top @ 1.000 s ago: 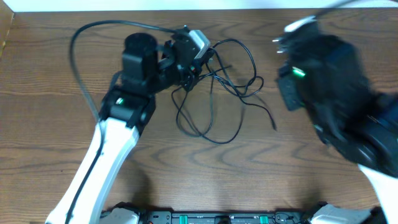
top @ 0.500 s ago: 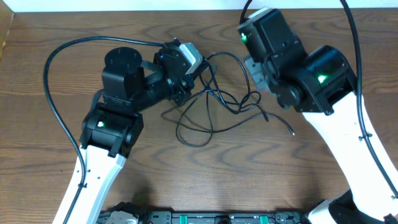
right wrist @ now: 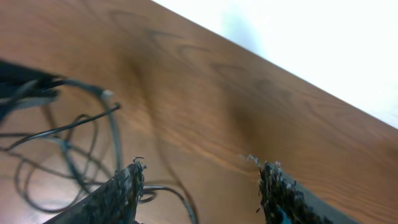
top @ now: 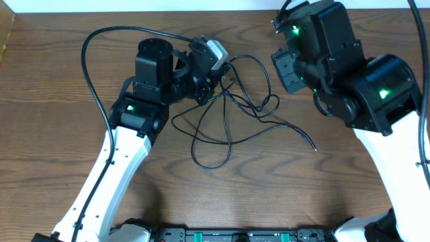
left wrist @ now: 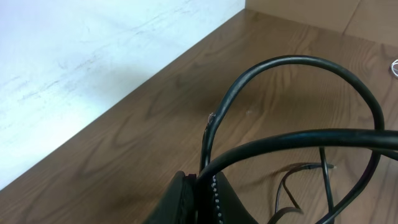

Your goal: Untangle cables

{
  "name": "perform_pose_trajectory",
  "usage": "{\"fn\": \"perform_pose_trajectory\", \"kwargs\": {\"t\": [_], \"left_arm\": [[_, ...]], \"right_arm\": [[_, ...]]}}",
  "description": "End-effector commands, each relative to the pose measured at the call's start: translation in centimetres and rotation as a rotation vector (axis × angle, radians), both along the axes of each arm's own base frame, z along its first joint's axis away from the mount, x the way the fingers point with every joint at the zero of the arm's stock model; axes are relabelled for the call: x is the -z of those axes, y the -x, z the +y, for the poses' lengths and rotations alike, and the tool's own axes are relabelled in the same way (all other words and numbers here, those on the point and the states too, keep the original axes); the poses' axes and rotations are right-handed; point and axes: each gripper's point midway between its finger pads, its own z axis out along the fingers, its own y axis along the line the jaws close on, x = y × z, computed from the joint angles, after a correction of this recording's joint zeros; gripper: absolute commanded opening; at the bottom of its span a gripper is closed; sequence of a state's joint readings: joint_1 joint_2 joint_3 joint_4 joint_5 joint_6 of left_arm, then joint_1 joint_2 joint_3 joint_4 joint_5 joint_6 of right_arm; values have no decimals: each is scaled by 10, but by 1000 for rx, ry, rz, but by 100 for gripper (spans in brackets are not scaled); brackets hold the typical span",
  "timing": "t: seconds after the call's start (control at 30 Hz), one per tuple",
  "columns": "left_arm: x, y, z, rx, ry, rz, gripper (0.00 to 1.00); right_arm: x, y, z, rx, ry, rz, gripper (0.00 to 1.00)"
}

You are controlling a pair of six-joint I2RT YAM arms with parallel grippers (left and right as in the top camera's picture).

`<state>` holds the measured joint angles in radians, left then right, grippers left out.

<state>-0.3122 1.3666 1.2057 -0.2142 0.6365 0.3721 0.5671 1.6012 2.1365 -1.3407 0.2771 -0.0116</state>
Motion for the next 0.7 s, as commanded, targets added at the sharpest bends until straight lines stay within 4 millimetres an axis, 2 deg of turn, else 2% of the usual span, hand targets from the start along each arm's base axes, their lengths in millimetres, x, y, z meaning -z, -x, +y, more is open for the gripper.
{"fn": "perform_pose_trajectory", "kwargs": {"t": [0.0, 0.2, 0.67], "left_arm": [[-4, -2, -1, 6, -4, -31, 7], [-9, -5, -2, 6, 4, -53, 8], [-11, -2, -3, 15, 10, -58, 7]], "right_arm": [[1, 13, 19, -99, -60, 41, 59], [15, 28, 36, -178, -100, 140, 61], [55, 14, 45, -167, -38, 252, 63]]}}
